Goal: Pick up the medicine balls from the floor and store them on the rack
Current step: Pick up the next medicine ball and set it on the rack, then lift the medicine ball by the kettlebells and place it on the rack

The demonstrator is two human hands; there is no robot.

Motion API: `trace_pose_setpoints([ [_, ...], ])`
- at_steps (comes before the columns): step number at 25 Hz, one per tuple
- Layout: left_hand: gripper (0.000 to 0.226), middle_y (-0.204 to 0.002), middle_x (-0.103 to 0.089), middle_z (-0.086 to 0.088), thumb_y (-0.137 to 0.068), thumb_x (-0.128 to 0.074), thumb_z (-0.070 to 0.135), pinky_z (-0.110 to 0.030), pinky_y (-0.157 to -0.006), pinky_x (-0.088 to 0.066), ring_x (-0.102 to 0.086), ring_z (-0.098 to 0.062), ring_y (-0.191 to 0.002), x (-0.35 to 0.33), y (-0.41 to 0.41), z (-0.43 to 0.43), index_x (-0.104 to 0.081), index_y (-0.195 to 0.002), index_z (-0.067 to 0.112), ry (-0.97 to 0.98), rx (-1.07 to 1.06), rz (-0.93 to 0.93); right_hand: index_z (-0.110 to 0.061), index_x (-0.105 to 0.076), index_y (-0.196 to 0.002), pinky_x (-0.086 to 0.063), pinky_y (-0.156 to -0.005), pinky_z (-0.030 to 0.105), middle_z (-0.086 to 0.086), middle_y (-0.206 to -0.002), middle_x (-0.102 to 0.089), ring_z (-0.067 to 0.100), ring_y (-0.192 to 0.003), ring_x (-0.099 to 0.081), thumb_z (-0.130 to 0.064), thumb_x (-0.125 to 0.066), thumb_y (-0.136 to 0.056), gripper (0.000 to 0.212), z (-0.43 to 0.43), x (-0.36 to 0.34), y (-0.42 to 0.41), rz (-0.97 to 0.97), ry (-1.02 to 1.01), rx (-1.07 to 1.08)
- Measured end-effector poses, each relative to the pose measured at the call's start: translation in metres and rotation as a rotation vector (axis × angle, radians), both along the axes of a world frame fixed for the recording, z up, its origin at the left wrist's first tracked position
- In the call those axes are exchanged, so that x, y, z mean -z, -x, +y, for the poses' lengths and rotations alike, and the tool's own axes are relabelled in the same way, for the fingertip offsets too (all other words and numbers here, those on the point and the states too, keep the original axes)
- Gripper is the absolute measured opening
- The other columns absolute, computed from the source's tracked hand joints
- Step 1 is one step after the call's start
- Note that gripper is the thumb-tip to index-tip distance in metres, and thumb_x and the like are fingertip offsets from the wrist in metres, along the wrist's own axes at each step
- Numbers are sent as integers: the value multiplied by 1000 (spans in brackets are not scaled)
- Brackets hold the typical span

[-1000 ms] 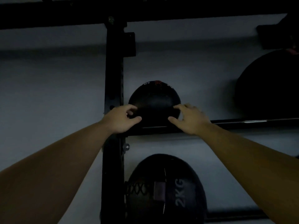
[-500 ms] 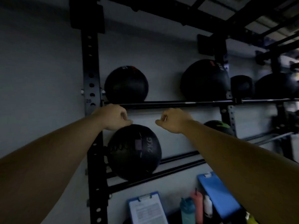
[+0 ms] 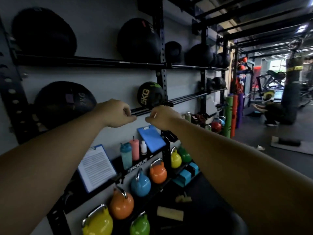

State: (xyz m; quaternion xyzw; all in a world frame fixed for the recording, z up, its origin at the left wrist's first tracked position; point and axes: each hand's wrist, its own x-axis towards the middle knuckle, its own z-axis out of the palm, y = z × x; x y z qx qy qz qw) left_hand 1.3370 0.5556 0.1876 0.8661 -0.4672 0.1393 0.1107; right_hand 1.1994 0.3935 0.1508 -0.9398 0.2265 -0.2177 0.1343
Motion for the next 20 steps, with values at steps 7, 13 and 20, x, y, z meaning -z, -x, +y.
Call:
trace_pose_setpoints([
  [7,35,-99,-68,15,-87,-68,68,-31,-73,-44,-64,-17,-98,101,173,-74,-72,-97,34,-145,147,88,-28,-73,-107,-54,-85,38,0,-106,-61,26,-103,-63,-59,-61,-93,36,-44,103,197,149,-82,150],
  [13,34,-96,-68,13,-87,-67,72,-39,-86,-58,-67,-18,-96,138,256,-119,-63,-83,38,-192,286,166,-33,-68,-116,-55,-88,40,-2,-111,-66,24,-100,-64,-62,-58,-89,40,-81,144,295,171,-140,236],
  [20,42,-106,-67,6,-87,-63,75,-36,-76,-51,-65,-22,-100,202,285,-193,-69,-101,35,-363,342,129,-33,-69,-111,-49,-83,41,-2,-104,-66,23,-88,-57,-61,-57,-89,38,-131,204,304,239,-215,347],
])
